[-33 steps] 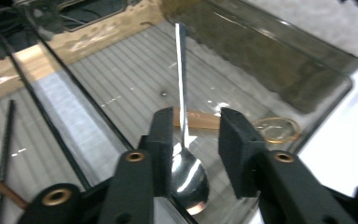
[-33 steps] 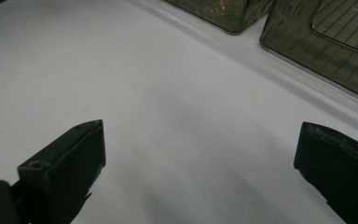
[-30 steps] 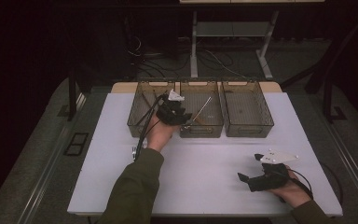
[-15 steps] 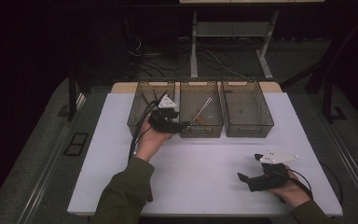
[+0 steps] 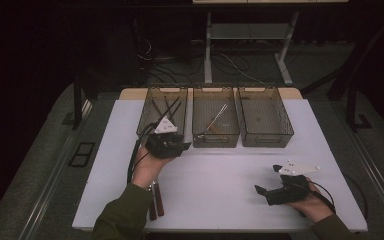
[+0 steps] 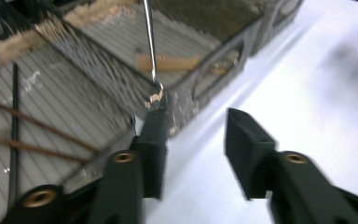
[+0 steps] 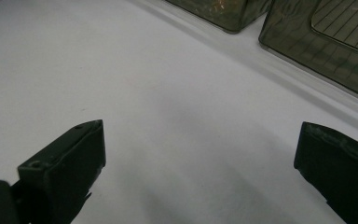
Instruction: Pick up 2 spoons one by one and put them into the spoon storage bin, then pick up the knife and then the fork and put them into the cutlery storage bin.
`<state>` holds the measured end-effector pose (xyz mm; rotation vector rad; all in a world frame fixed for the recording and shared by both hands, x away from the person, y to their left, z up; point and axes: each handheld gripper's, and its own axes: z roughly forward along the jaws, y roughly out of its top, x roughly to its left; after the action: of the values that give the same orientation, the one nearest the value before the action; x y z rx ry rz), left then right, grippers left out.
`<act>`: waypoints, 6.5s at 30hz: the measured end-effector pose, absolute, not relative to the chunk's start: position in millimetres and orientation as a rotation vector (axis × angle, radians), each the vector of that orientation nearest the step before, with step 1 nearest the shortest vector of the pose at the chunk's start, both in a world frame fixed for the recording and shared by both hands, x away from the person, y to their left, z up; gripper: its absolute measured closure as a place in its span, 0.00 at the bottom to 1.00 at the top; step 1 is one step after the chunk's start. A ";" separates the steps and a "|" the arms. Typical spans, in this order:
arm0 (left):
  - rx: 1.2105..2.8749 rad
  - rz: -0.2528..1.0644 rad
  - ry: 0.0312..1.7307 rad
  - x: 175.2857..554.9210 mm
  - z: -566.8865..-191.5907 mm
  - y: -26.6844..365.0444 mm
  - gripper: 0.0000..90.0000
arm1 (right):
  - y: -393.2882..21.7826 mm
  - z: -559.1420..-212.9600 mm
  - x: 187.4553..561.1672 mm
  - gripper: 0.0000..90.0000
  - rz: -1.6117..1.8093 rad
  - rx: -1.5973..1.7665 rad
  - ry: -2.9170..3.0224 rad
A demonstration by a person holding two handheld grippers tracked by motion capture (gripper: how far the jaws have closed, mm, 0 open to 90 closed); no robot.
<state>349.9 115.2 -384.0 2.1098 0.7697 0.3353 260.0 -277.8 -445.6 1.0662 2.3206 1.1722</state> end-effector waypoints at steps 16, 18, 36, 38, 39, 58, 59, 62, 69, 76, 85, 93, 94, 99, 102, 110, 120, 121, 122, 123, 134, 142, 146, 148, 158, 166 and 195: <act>2.136 0.329 0.846 326.6 -395.2 161.9 0.99 | -277.6 -445.0 258.4 0.02 1.172 1.055 2.316; 2.135 0.334 0.861 324.6 -396.7 168.6 0.99 | -277.6 -445.0 258.0 0.03 1.173 1.054 2.316; 2.230 0.299 0.937 299.8 -424.4 199.1 0.99 | -277.1 -444.4 257.2 0.03 1.172 1.055 2.315; 2.235 0.291 0.942 299.2 -427.2 198.3 0.99 | -277.5 -444.3 257.2 0.03 1.172 1.057 2.315; 2.238 0.285 0.948 298.9 -427.8 198.0 0.99 | -277.6 -444.5 257.3 0.03 1.171 1.054 2.316; 2.288 0.245 0.945 299.4 -436.0 193.2 0.99 | -277.6 -444.4 257.3 0.02 1.169 1.055 2.314; 2.288 0.241 0.946 299.3 -436.1 192.8 0.99 | -277.5 -444.4 257.3 0.02 1.169 1.056 2.314; 2.285 0.228 0.940 299.4 -436.6 190.2 0.99 | -277.4 -444.4 257.2 0.02 1.170 1.056 2.314; 2.288 0.226 0.918 301.7 -437.4 180.4 0.99 | -277.1 -444.5 257.2 0.02 1.165 1.056 2.315; 2.288 0.208 0.888 305.2 -438.7 168.3 0.99 | -276.5 -445.0 257.3 0.02 1.159 1.055 2.321; 2.309 0.170 0.822 307.5 -438.9 145.4 0.99 | -276.4 -445.1 257.5 0.02 1.158 1.060 2.321; 2.325 0.139 0.763 307.8 -440.6 125.2 0.99 | -276.9 -445.2 257.7 0.03 1.161 1.059 2.319; 2.322 0.127 0.756 307.6 -441.0 123.3 0.99 | -276.9 -445.2 257.7 0.02 1.161 1.059 2.319; 2.320 0.098 0.714 304.5 -441.9 112.0 0.99 | -276.7 -445.0 257.6 0.02 1.160 1.059 2.321; 2.329 0.080 0.683 301.4 -442.1 104.1 0.99 | -276.6 -445.1 257.6 0.03 1.160 1.059 2.321; 2.297 0.121 0.652 288.4 -432.2 112.1 0.93 | -277.6 -445.0 257.5 0.03 1.164 1.057 2.316; 2.307 0.111 0.683 268.2 -434.3 134.7 0.77 | -277.4 -445.0 257.4 0.02 1.161 1.057 2.317; 2.302 0.097 0.695 266.6 -434.7 133.7 0.76 | -277.3 -445.0 257.4 0.02 1.162 1.055 2.317; 2.314 0.107 0.679 266.8 -435.6 132.4 0.76 | -277.3 -445.0 257.3 0.02 1.161 1.054 2.318; 2.324 0.105 0.682 265.9 -436.4 130.8 0.76 | -277.2 -445.1 257.3 0.03 1.161 1.054 2.318; 2.398 0.191 0.642 258.4 -438.6 116.2 0.82 | -276.2 -445.6 257.7 0.03 1.155 1.056 2.324; 2.387 0.170 0.664 260.2 -438.5 116.5 0.86 | -275.9 -445.5 257.3 0.02 1.157 1.055 2.321; 2.372 0.169 0.666 261.6 -437.3 114.1 0.86 | -276.2 -445.1 257.2 0.03 1.160 1.055 2.322; 2.364 0.186 0.645 262.0 -434.2 110.1 0.86 | -276.7 -444.6 257.0 0.03 1.163 1.058 2.323; 2.220 0.220 0.591 272.1 -409.2 92.2 0.86 | -271.9 -423.9 259.9 0.03 1.275 1.049 2.333; 2.112 0.259 0.603 292.6 -393.9 74.6 0.86 | -260.6 -405.5 273.7 0.17 1.472 1.108 2.339; 1.990 0.287 0.560 304.3 -386.5 25.8 0.86 | -218.6 -391.0 319.4 0.76 1.810 1.154 2.263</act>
<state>304.3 25.8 -386.5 1.9903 0.5599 0.2868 319.4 -218.6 -391.0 1.1536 2.2627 1.8100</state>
